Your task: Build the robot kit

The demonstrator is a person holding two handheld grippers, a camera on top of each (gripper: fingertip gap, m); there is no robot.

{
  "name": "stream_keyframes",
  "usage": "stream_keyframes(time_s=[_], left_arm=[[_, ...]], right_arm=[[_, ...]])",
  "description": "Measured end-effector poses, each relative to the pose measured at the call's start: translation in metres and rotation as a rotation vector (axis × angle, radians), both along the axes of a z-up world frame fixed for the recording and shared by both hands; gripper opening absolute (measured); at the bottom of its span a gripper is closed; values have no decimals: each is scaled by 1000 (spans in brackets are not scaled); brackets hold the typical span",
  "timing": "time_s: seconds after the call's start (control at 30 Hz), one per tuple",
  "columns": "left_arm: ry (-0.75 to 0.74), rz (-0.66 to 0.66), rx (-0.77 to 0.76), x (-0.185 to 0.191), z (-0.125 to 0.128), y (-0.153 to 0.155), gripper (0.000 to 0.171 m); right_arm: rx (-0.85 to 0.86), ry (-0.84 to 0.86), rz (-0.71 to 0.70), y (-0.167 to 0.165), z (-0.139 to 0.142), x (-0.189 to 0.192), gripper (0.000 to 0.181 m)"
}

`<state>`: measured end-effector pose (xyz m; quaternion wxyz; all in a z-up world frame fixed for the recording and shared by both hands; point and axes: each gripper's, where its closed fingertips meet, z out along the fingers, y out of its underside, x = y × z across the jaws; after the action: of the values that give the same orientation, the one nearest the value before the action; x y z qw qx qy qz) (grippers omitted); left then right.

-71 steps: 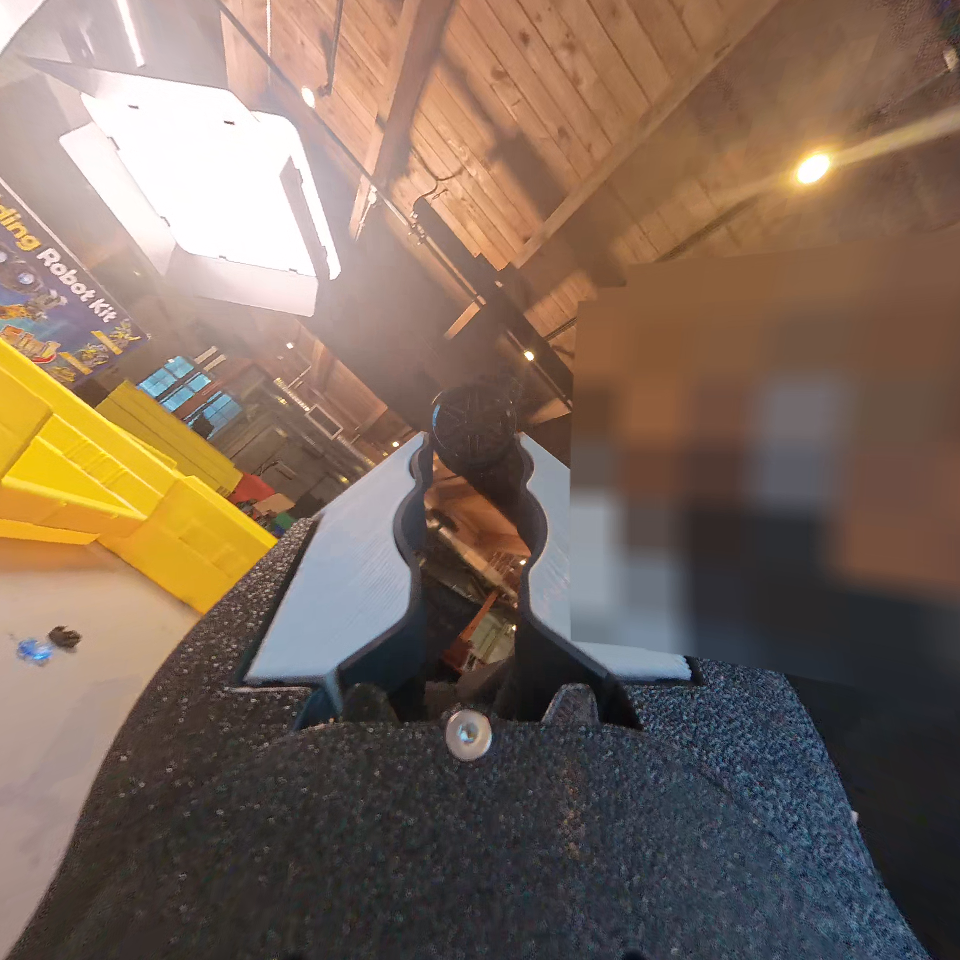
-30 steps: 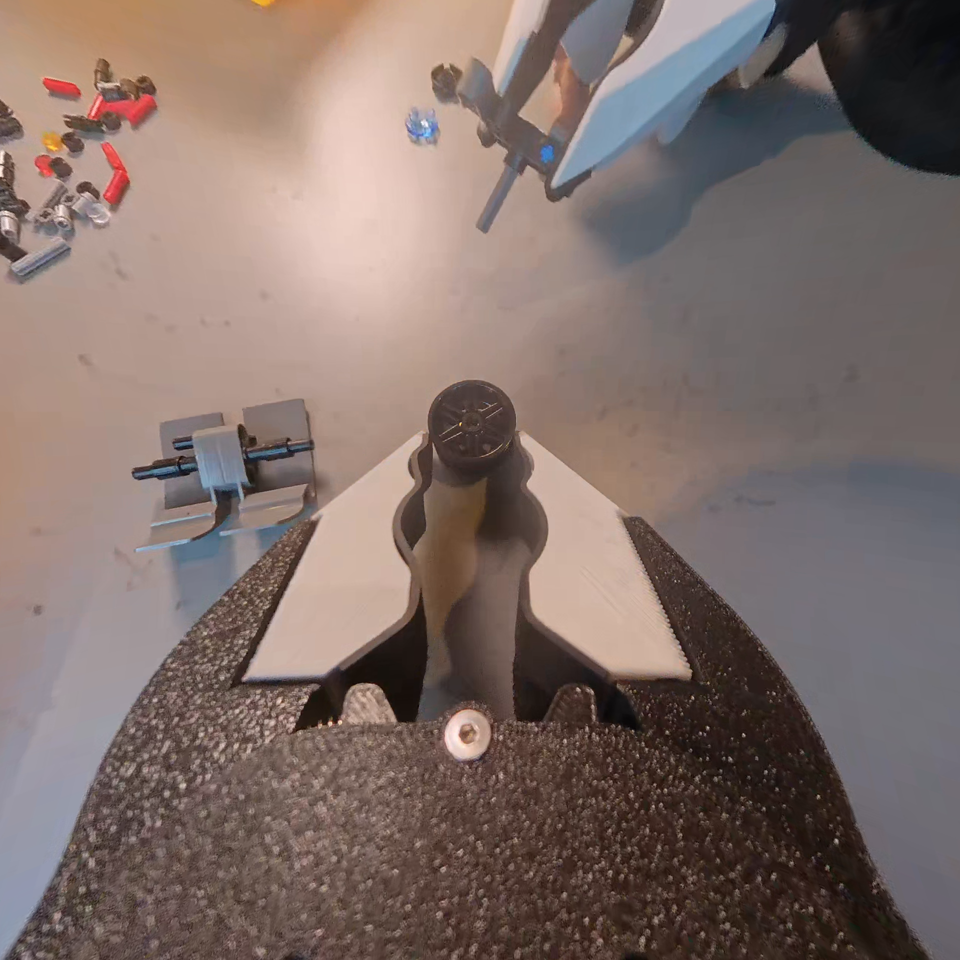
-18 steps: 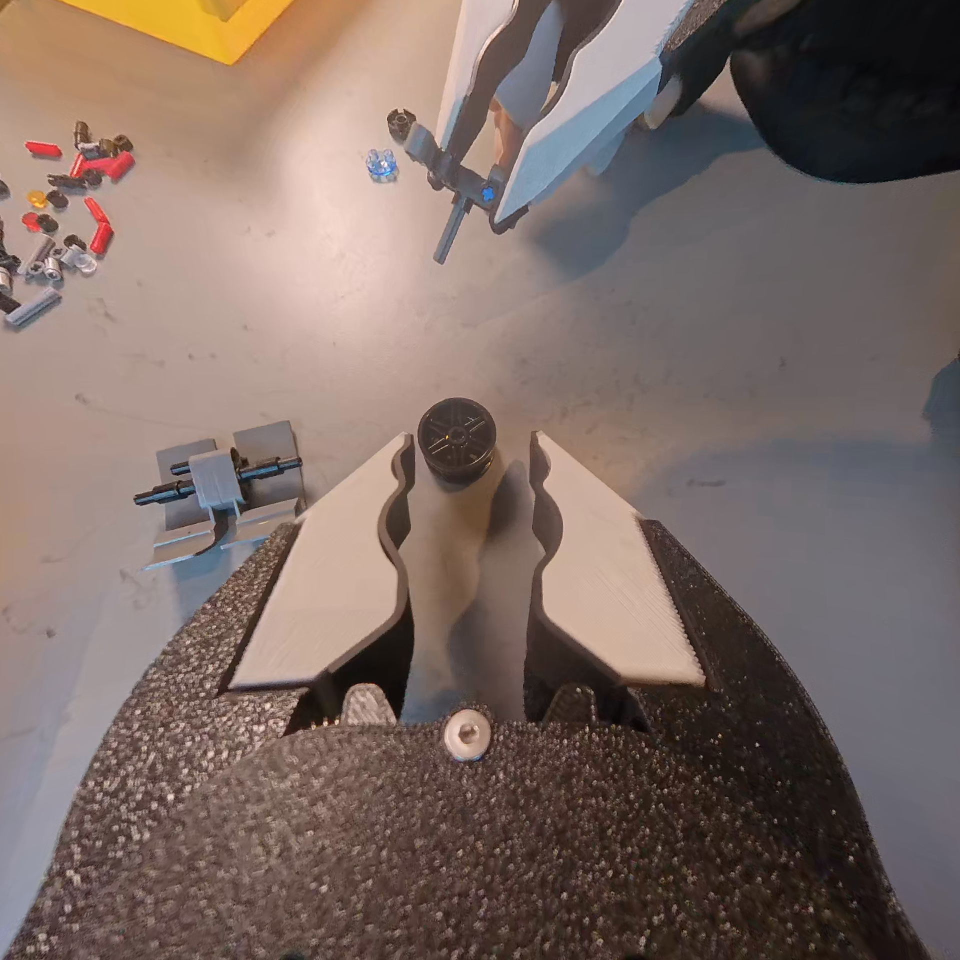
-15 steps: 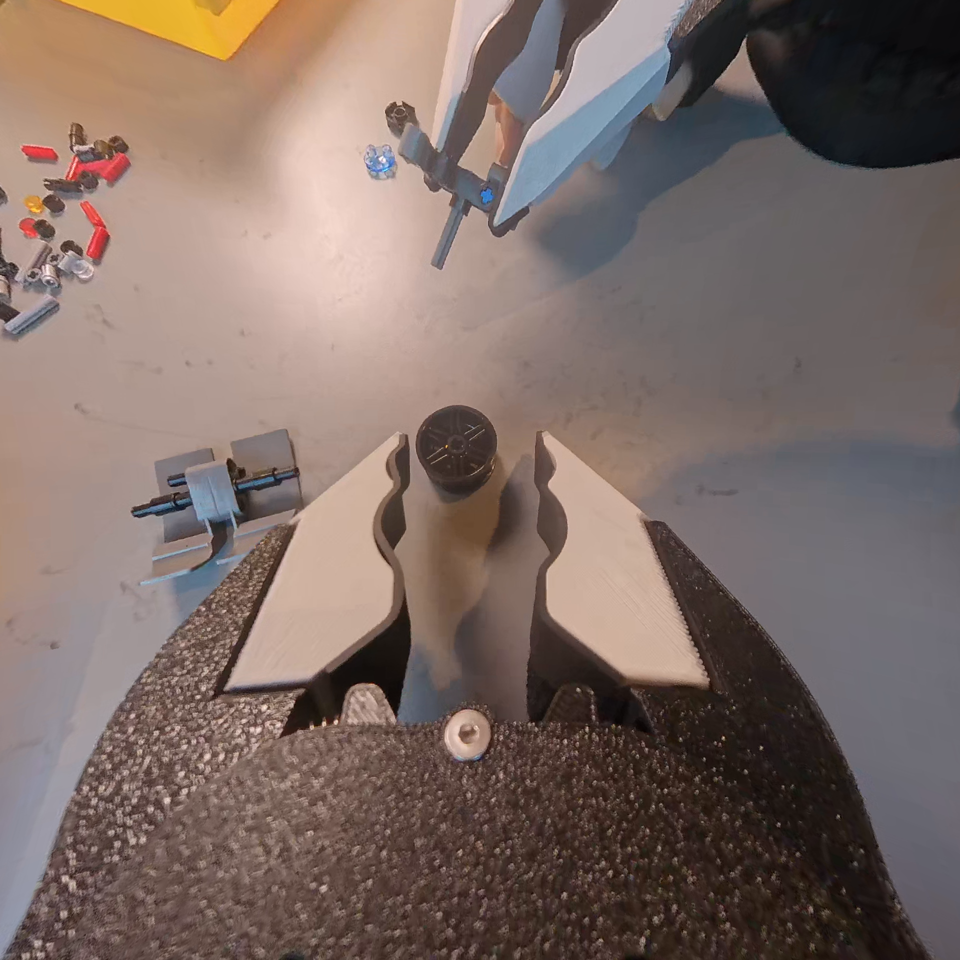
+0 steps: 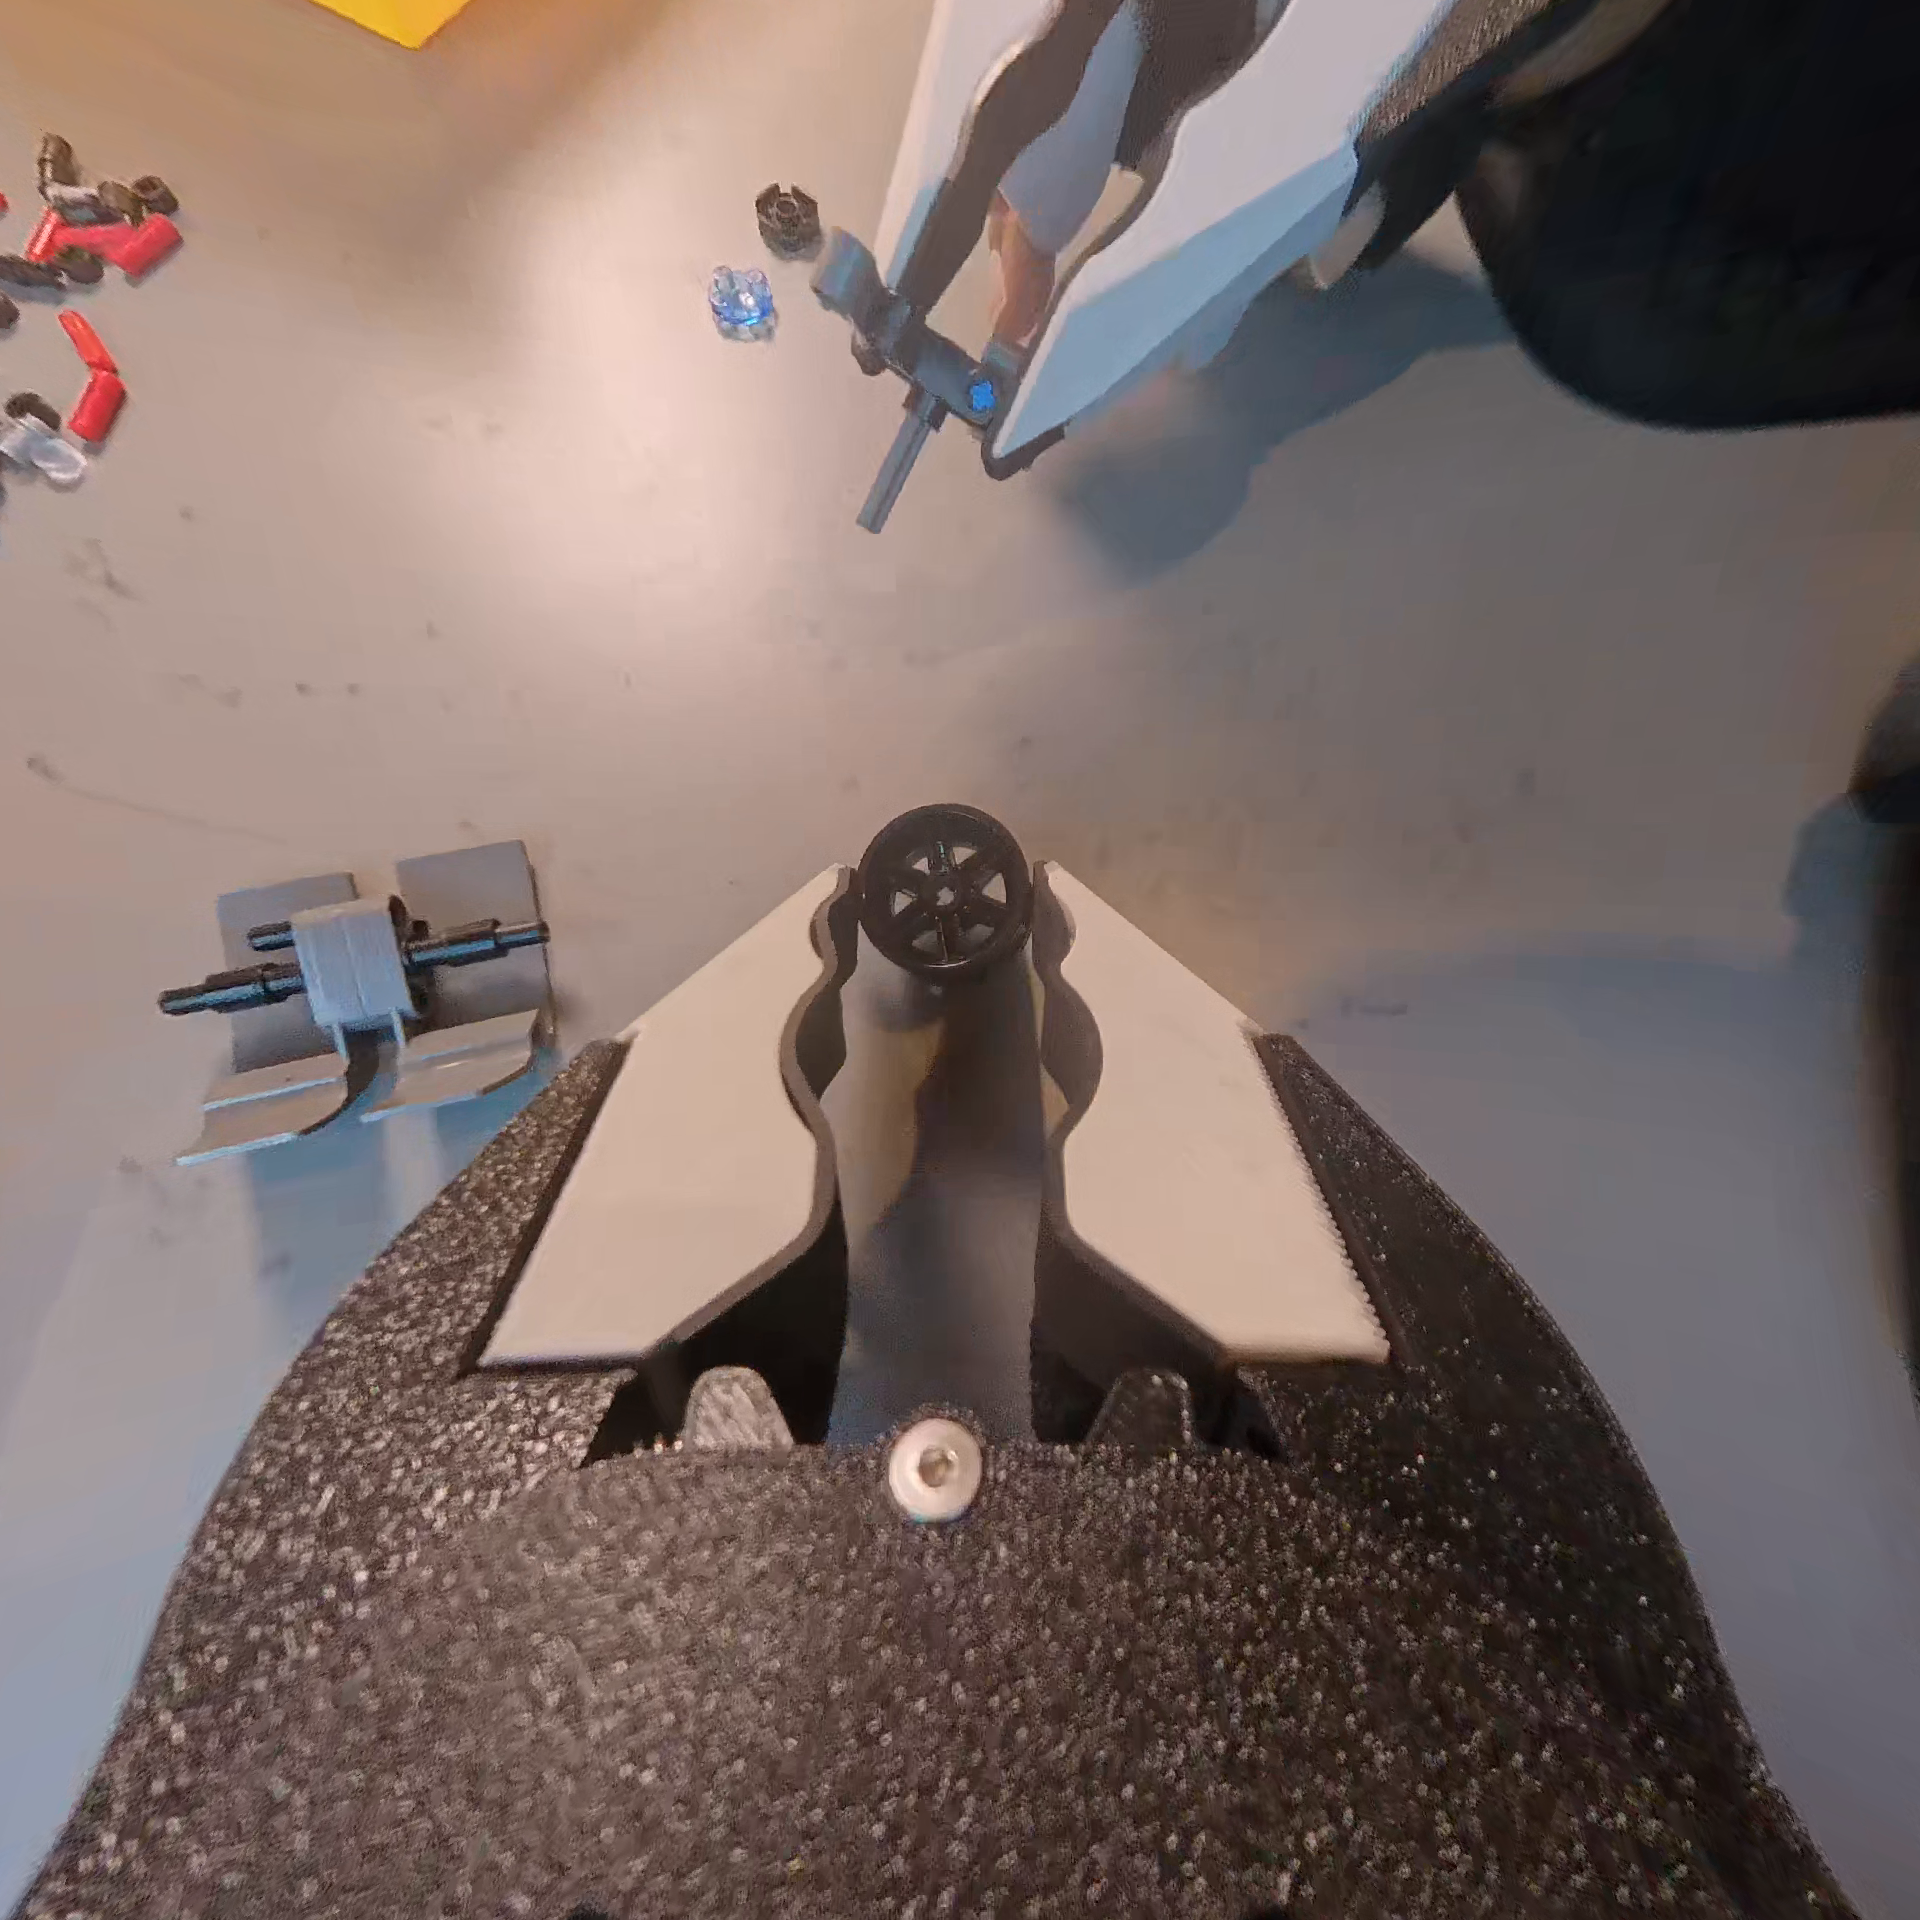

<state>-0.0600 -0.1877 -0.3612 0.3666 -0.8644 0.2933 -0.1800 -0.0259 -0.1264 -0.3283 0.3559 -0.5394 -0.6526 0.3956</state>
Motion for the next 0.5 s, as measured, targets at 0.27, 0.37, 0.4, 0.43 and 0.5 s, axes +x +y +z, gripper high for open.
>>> stream_keyframes(time_s=[0.27,0.37,0.4,0.43,0.5], left_arm=[[-54,41,-64,-7,-7,0,32],[-46,51,-58,-12,-7,1,33],[-43,52,-55,-13,-7,0,33],[-44,52,-53,-14,-7,0,33],[-49,53,-43,-16,-5,1,33]], right_arm=[[-5,9,4,-1,2,0,24],[-4,6,6,-1,2,1,25],[-3,7,6,-1,2,1,25],[-4,8,5,-1,2,1,24],[-7,11,5,-1,3,1,24]])
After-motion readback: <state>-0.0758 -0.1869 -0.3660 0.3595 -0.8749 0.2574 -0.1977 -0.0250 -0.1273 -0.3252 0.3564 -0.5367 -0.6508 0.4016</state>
